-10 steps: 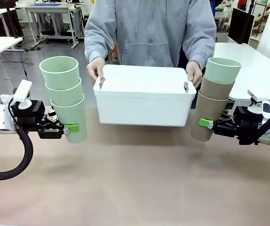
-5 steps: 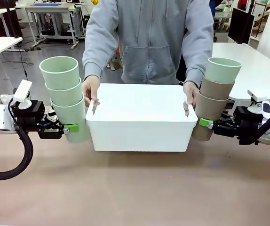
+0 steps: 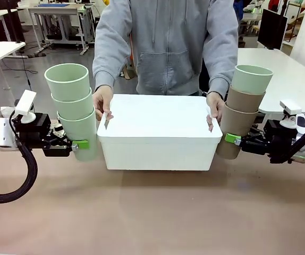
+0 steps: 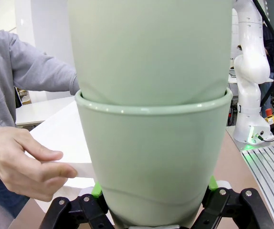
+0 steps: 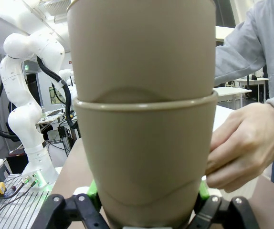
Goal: Stack the cups and store them in the basket.
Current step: Place the stack of Reusable plastic cups into the Pantry Basket.
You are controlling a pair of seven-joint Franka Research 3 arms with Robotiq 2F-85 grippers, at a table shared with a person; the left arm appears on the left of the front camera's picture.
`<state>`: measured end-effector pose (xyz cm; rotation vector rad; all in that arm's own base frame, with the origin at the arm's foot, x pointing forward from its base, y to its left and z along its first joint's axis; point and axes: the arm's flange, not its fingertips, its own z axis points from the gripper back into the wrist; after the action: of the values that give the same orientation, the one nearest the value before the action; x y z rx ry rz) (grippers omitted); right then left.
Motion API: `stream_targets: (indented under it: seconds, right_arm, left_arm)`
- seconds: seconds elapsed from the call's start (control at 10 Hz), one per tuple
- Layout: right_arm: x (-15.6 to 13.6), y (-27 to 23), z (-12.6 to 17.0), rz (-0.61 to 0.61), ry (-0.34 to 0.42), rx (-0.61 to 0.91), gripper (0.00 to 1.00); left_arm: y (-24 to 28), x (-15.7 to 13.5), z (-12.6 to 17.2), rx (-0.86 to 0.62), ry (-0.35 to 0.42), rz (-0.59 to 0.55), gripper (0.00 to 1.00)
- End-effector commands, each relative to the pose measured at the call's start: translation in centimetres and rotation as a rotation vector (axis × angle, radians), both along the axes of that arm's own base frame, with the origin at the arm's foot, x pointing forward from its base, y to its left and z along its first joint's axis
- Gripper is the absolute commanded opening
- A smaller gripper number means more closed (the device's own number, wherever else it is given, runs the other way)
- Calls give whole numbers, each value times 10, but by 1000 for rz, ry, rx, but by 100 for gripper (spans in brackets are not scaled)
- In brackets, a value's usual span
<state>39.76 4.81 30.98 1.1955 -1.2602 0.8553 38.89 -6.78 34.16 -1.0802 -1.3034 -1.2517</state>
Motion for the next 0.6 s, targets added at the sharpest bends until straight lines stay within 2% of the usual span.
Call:
stream_targets:
  seconds: [0.0,0.5]
  right_arm:
    - [0,1,4,1,-14,2,84]
    - [0,1,4,1,-14,2,84]
  left_arm:
    - [-1,0,4,-6,-10,-1,85]
    - [-1,0,4,-6,-10,-1,85]
